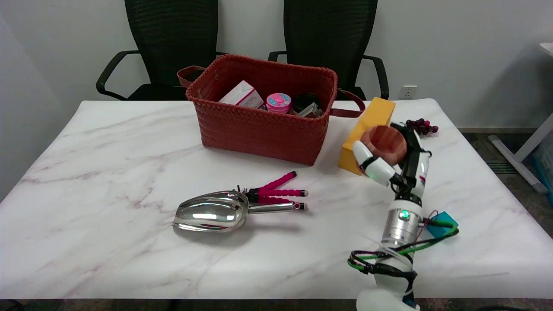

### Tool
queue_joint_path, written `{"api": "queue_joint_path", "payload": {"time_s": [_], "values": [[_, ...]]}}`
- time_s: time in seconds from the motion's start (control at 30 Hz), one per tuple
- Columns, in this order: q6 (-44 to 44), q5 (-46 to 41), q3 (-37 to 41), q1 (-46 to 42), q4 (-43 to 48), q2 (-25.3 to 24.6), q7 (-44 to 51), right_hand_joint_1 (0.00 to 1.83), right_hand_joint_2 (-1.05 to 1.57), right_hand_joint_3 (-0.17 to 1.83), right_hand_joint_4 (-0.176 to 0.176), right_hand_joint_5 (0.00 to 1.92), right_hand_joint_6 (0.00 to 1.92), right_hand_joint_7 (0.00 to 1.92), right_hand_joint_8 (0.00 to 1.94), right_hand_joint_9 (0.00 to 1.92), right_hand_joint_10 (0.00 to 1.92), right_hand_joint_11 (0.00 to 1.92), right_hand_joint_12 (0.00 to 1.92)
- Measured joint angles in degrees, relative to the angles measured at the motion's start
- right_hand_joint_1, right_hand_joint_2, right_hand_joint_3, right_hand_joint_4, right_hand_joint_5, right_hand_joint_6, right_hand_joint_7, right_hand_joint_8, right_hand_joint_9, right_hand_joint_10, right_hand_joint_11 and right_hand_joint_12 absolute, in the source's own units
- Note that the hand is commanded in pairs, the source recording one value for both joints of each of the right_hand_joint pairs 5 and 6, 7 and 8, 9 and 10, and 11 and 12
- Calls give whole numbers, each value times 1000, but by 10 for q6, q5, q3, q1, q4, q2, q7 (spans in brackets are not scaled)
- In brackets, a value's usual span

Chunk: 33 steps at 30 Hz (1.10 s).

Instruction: Place the wooden mortar into the brown storage basket.

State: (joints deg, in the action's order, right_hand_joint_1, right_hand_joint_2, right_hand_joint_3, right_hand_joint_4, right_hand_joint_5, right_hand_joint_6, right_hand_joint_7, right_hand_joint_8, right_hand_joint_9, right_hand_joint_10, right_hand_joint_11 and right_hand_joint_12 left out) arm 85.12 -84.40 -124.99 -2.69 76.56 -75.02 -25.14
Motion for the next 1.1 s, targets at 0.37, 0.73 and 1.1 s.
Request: {"api": "queue_joint_path", "payload": {"time_s": [0.37, 0.73, 1.1], "values": [[-56, 40, 8, 90, 7, 16, -3, 1178, 893, 906, 0, 1110, 1110, 902, 902, 744, 744, 527, 527], [-177, 56, 24, 201, -20, 23, -6, 1176, 895, 911, 0, 1105, 1105, 987, 987, 791, 791, 512, 512], [-307, 62, 30, 307, -102, 7, -7, 1194, 806, 944, 0, 1092, 1092, 1047, 1047, 797, 797, 488, 488]]}}
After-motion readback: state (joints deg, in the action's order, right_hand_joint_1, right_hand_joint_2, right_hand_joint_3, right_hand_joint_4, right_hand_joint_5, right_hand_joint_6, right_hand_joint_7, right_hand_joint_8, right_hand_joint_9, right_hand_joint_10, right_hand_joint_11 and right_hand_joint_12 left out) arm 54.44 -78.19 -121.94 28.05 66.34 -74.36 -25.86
